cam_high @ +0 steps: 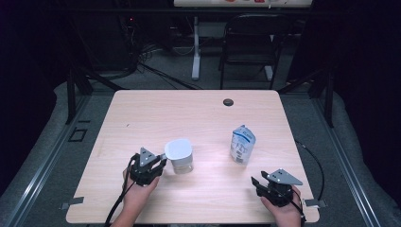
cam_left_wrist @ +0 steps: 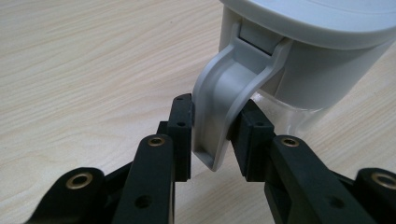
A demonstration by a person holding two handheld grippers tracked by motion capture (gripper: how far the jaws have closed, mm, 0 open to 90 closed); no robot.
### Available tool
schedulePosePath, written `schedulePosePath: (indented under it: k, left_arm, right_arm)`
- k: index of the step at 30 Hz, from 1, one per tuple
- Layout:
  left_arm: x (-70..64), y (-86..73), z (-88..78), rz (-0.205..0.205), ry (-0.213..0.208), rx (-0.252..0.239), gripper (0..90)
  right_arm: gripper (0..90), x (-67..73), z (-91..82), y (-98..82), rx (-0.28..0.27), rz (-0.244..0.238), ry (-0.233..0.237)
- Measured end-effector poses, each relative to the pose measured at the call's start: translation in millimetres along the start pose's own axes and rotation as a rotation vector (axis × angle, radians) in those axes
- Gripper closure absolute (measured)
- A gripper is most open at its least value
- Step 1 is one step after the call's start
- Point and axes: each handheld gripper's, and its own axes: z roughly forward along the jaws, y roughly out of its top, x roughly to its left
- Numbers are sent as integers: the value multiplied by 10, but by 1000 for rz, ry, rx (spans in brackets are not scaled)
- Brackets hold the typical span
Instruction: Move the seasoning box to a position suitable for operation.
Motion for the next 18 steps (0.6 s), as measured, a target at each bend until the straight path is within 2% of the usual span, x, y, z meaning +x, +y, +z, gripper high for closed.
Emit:
schedulePosePath:
  k: [18]
  left_arm:
    - [-30, -119, -157, 43, -34, 0, 713]
  right_arm:
    - [528, 18, 10, -1, 0, -3, 0]
